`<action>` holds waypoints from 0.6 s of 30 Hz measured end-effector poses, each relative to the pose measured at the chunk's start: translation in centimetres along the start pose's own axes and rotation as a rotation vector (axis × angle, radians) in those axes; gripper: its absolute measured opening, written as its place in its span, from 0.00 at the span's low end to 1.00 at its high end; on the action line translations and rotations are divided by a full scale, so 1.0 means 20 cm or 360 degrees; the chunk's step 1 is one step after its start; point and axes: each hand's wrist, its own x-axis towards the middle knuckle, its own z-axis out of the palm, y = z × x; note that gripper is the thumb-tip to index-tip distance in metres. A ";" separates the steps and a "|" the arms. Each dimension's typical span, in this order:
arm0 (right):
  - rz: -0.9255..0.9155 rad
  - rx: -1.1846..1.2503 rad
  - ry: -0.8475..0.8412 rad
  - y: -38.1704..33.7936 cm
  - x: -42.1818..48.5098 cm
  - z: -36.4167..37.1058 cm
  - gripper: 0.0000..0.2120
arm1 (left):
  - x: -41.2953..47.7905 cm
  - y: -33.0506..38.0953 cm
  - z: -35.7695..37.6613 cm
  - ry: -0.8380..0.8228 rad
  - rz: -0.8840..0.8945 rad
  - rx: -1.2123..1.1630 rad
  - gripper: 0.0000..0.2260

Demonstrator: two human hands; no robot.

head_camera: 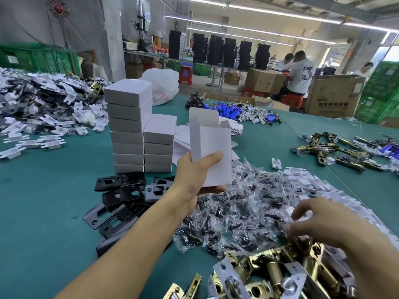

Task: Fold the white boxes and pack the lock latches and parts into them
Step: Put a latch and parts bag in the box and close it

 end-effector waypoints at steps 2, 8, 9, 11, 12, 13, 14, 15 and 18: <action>-0.0006 -0.0032 0.0019 -0.02 -0.02 0.01 0.13 | -0.01 0.00 0.00 -0.0019 0.0032 0.0025 0.14; -0.0006 -0.0044 0.0069 -0.11 -0.04 0.04 0.18 | -0.02 -0.02 0.01 -0.0022 0.0079 0.0096 0.19; -0.0013 -0.0063 0.0084 -0.13 -0.05 0.04 0.19 | -0.02 -0.02 0.01 -0.0014 0.0078 0.0097 0.19; -0.0046 -0.0092 0.0099 -0.14 -0.05 0.04 0.24 | -0.02 -0.02 0.01 0.0004 0.0075 0.0108 0.17; -0.0064 -0.0091 0.0093 -0.15 -0.06 0.05 0.26 | -0.02 -0.03 0.01 0.0009 0.0075 0.0113 0.17; -0.0072 -0.0078 0.0081 -0.15 -0.06 0.05 0.29 | -0.01 -0.03 0.01 0.0012 0.0076 0.0116 0.16; -0.0068 -0.0064 0.0068 -0.15 -0.06 0.05 0.30 | -0.01 -0.03 0.01 0.0013 0.0075 0.0118 0.16; -0.0054 -0.0058 0.0059 -0.15 -0.06 0.06 0.31 | -0.01 -0.03 0.01 0.0012 0.0074 0.0123 0.16; -0.0017 -0.0083 0.0054 -0.14 -0.06 0.06 0.32 | -0.01 -0.03 0.01 0.0014 0.0070 0.0110 0.16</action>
